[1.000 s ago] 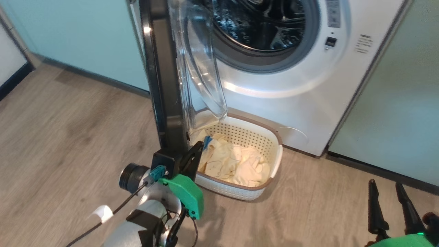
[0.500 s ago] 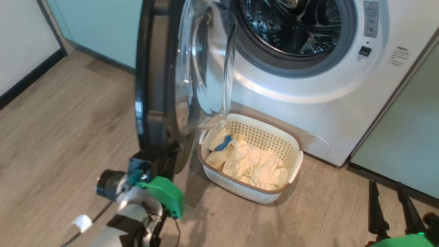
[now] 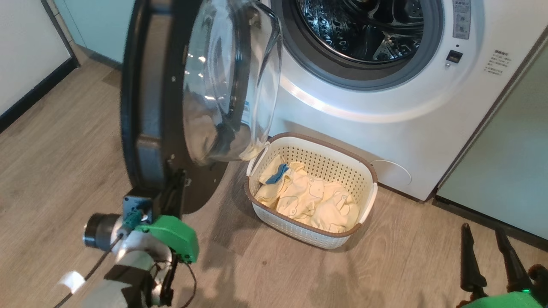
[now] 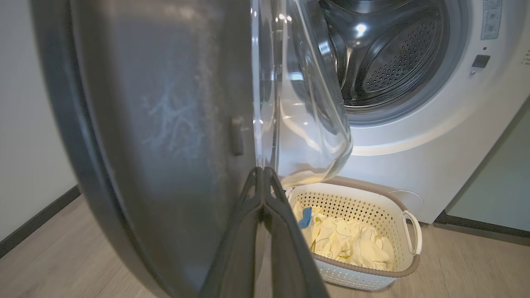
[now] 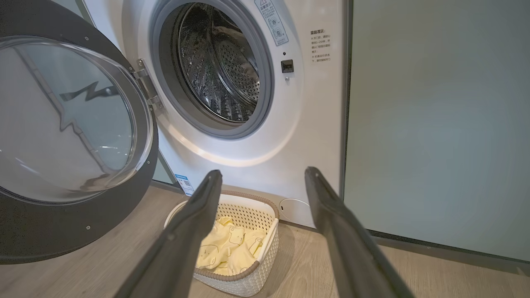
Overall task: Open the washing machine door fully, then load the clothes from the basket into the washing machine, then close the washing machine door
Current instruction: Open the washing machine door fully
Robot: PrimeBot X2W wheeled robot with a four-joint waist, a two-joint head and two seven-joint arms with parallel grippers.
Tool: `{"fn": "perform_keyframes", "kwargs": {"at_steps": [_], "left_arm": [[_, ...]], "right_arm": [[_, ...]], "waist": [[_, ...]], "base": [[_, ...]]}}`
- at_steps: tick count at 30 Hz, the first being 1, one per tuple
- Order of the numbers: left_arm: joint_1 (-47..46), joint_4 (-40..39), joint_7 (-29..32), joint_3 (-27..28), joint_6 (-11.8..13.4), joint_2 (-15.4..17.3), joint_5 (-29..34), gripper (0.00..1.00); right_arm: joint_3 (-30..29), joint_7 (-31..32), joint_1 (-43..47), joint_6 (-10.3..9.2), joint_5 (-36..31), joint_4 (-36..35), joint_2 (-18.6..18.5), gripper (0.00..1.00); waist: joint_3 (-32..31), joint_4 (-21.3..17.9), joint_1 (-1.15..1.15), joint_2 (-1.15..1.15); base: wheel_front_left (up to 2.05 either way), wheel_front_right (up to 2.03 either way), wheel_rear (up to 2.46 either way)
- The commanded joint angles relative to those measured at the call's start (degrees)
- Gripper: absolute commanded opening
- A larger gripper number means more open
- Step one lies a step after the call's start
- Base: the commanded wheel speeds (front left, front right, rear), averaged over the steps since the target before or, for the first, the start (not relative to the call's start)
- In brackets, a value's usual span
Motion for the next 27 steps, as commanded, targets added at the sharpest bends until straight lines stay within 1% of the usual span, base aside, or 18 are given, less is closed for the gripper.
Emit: {"fn": "perform_keyframes", "kwargs": {"at_steps": [1, 8, 11, 15, 27], "left_arm": [[-3.08, -0.72, -0.68, 3.47, 0.57, 2.3, -0.5, 0.0], [-4.6, 3.95, -2.21, 6.11, 0.68, 2.82, -0.82, 0.0], [-5.5, 5.39, -2.54, 7.17, 0.19, 2.94, -0.6, 0.0], [-7.38, 7.22, -2.67, 9.26, -0.93, 2.78, -0.4, 0.0], [-12.05, 8.56, -2.7, 17.97, -4.64, 1.36, 5.85, 0.0]], "right_arm": [[0.82, -0.55, -1.95, -0.16, -0.81, -1.99, -0.4, 1.0], [0.42, -0.55, -2.12, -0.16, -1.43, -2.2, -0.4, 1.0], [0.19, -0.55, -2.28, -0.16, -1.92, -2.4, -0.4, 1.0], [-0.14, -0.55, -2.65, -0.16, -2.83, -2.7, -0.4, 1.0], [-0.59, -0.55, -4.33, -0.16, -5.73, -3.49, -0.4, 1.0]], "waist": [[0.1, -0.04, 0.0, 0.0], [0.87, -0.02, 0.0, 0.0], [1.62, 0.24, 0.0, 0.0], [2.89, 0.71, 0.0, 0.0], [7.67, 1.64, 0.0, 0.0]], "base": [[0.0, 0.0, 0.0], [0.0, 0.0, 0.0], [0.0, 0.0, 0.0], [0.0, 0.0, 0.0], [0.0, 0.0, 0.0]]}}
